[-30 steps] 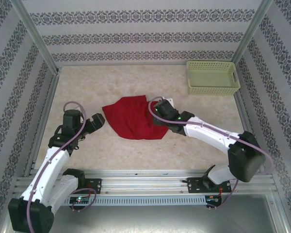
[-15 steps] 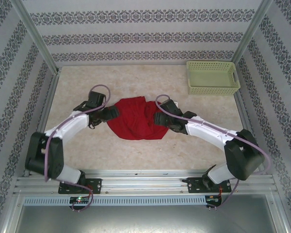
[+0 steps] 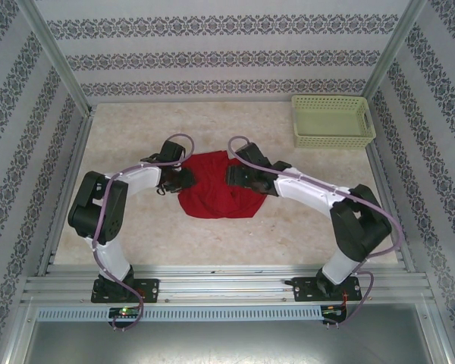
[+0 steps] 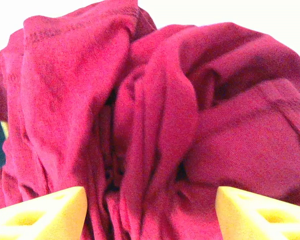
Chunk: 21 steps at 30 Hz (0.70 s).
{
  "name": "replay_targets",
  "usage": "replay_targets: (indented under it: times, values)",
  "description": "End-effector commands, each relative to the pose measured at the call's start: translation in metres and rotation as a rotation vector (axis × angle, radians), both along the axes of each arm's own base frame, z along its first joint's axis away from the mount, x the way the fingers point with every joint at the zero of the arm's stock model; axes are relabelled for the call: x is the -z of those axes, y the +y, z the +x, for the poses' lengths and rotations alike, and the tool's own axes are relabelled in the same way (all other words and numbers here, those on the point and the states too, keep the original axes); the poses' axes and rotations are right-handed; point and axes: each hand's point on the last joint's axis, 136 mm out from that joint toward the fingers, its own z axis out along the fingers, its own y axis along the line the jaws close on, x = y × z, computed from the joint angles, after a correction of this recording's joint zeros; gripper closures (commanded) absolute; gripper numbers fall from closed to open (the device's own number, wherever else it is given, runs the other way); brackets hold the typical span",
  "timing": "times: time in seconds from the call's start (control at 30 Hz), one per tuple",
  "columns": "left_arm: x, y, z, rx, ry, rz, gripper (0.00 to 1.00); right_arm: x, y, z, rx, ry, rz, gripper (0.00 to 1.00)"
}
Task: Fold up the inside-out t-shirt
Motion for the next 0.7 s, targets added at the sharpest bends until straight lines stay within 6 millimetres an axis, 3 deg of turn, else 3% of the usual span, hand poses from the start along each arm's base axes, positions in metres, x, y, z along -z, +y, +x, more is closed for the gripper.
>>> replay_targets:
  times: [0.0, 0.07, 0.13, 0.2, 0.27, 0.37, 0.5, 0.6, 0.67]
  values:
    - [-0.018, -0.009, 0.002, 0.022, -0.056, -0.041, 0.83, 0.008, 0.009, 0.006, -0.036, 0.040, -0.041, 0.39]
    - [-0.025, -0.009, -0.002, 0.027, -0.072, -0.047, 0.92, 0.012, 0.010, 0.012, -0.040, 0.052, -0.065, 0.50]
    - [-0.037, -0.006, -0.006, 0.022, -0.105, -0.052, 0.96, 0.010, 0.012, 0.017, -0.051, 0.050, -0.085, 0.67]
    - [-0.055, -0.001, -0.009, 0.019, -0.144, -0.043, 1.00, -0.003, 0.011, 0.023, -0.061, 0.026, -0.109, 0.87]
    - [-0.080, 0.006, -0.009, 0.014, -0.200, -0.020, 1.00, -0.025, 0.006, 0.028, -0.063, -0.022, -0.139, 1.00]
    - [-0.140, 0.023, -0.005, -0.008, -0.329, 0.013, 1.00, -0.082, -0.020, 0.033, -0.017, -0.132, -0.177, 1.00]
    - [-0.254, 0.062, -0.015, -0.094, -0.625, 0.087, 1.00, -0.183, -0.058, 0.019, 0.040, -0.374, -0.123, 1.00]
    - [-0.319, 0.081, -0.037, -0.164, -0.840, 0.089, 1.00, -0.228, -0.083, 0.002, 0.087, -0.472, -0.009, 1.00]
    - [-0.331, 0.085, -0.049, -0.184, -0.894, 0.071, 1.00, -0.237, -0.089, -0.010, 0.094, -0.498, 0.049, 1.00]
